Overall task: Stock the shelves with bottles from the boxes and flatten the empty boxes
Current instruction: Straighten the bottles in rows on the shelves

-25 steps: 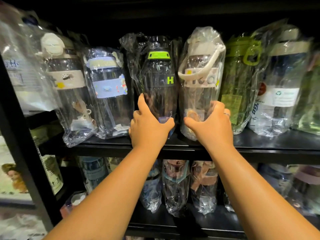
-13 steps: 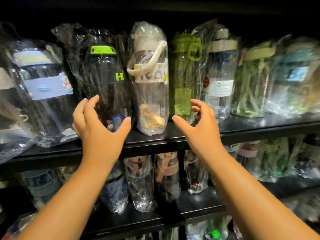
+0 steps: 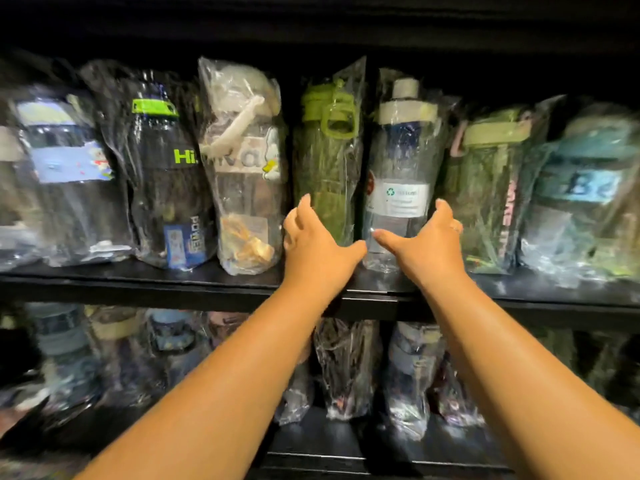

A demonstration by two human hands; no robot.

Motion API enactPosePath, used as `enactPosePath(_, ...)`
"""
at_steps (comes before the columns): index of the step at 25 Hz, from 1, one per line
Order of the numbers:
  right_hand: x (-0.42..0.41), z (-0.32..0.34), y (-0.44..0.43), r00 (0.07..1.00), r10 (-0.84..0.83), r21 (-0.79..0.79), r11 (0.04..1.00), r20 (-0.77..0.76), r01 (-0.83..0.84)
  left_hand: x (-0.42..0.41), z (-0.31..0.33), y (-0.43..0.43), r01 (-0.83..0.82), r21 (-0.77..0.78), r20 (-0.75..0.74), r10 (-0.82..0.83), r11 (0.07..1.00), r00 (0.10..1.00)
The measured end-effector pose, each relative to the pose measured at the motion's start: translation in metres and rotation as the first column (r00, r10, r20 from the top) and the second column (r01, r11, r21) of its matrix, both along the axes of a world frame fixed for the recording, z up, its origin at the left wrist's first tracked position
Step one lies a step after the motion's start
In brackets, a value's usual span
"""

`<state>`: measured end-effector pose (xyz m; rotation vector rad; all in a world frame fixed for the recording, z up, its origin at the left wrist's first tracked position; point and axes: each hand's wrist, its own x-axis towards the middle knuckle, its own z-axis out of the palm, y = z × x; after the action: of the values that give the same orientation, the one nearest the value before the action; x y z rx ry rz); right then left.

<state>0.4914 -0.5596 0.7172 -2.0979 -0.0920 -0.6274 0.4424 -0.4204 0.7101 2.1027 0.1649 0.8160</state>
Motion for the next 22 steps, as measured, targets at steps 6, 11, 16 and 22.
enactPosePath(6,0.024,-0.002,0.003,0.998,0.061,0.018,0.998,-0.028,-0.06,0.027,0.01,0.006,-0.078,-0.186,-0.102,0.06,0.979,0.993)
enactPosePath(11,0.031,-0.006,0.003,0.998,0.056,0.013,0.998,-0.022,-0.056,0.043,0.007,0.01,-0.13,-0.179,-0.121,0.109,0.975,0.987)
enactPosePath(16,0.025,-0.007,0.001,0.998,0.069,0.04,0.997,0.004,-0.07,0.042,0.005,0.012,-0.179,-0.129,-0.103,0.166,0.975,0.981)
enactPosePath(22,0.004,-0.009,-0.018,0.988,0.154,0.011,0.988,0.022,-0.154,0.01,0.002,0.012,-0.132,-0.016,-0.033,0.131,0.991,0.991)
